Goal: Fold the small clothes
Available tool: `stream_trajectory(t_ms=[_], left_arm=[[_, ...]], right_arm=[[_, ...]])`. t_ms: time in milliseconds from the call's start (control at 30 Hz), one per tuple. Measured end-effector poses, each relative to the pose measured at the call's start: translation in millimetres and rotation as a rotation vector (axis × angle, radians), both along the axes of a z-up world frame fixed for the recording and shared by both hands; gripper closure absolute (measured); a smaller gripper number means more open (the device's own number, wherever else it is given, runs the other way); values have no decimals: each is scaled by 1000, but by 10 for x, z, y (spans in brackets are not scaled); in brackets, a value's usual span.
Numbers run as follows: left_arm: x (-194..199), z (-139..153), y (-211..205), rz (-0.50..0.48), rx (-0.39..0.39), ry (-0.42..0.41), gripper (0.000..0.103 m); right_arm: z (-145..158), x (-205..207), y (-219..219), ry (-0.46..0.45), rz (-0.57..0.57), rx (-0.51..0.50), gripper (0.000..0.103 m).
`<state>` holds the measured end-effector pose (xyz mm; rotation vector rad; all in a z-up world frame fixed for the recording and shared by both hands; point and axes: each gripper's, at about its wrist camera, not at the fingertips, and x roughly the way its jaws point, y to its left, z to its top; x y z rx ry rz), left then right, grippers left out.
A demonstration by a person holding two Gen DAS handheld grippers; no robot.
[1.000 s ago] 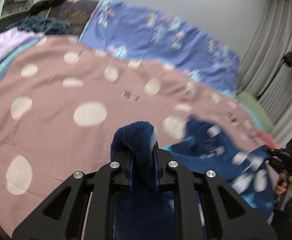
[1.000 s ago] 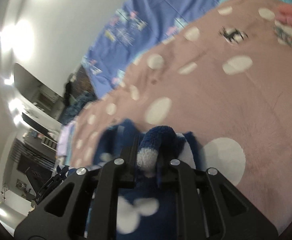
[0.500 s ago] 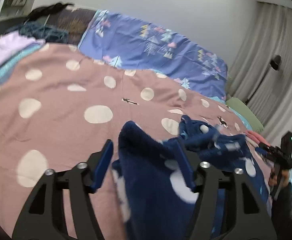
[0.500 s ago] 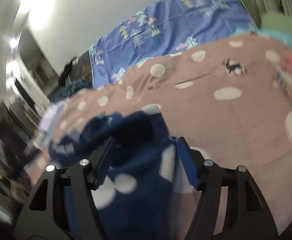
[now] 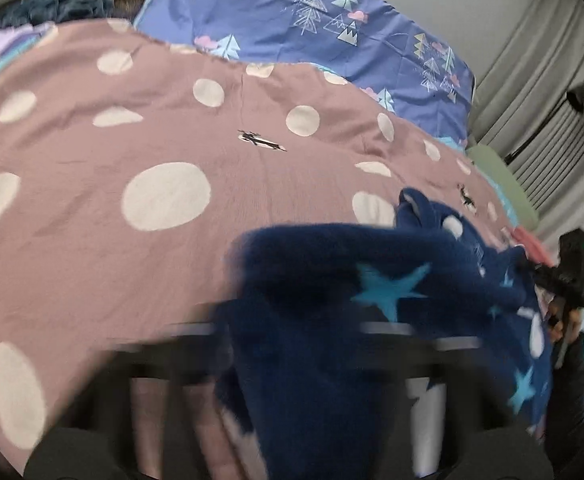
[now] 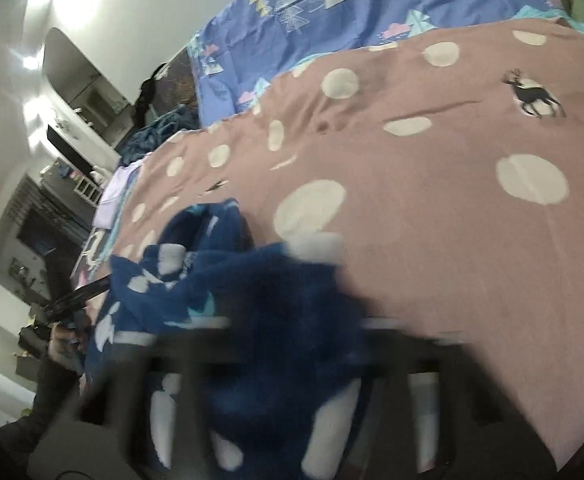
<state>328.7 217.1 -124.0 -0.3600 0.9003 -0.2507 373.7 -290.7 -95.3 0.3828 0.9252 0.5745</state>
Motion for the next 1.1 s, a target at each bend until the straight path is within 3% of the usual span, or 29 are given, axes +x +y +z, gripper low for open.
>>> stream_trajectory(t_ms=[133,167,233,300,400,433,500,633,700,767,867,933,1100], left_arm=[[-231,370,52,11,-45,-190,95],[-262,420,80,16,-41,-218,95],[-199,378,84,23,-6,-203,94],[-73,193,17,18,37,-118,93],[39,-155,-134,2,152,-8,79],[18,-228,-172,5,178,-9,76],[-39,-211,-119,23,181,-23,69],[-187,-8,-35,82,219,-25,65],[-352,186,-83,90,241,-68,64],[-558,422,-260,73,268,-123,56],[-888,702,-781,-26,312,-191,43],[-1126,784,-1347,-158,329,-205,43],[-1684,702,-2741,-474,387,-218,32]], right_arm=[[361,-248,-201,-189,-10,157,93],[370,-269,-270,-200,-30,171,93],[225,-136,-310,-146,-70,126,92],[-64,20,-247,-33,-88,75,91],[-359,47,-178,28,-102,62,83],[-368,37,-202,27,-117,71,80],[-328,-20,-326,22,-163,108,62],[-219,-197,-536,1,-206,128,62],[-235,-280,-591,-3,-213,126,62],[-250,-394,-647,-9,-220,143,62],[-307,-497,-707,0,-229,170,62],[-357,-517,-730,22,-221,186,62],[-360,-551,-782,59,-159,250,57]])
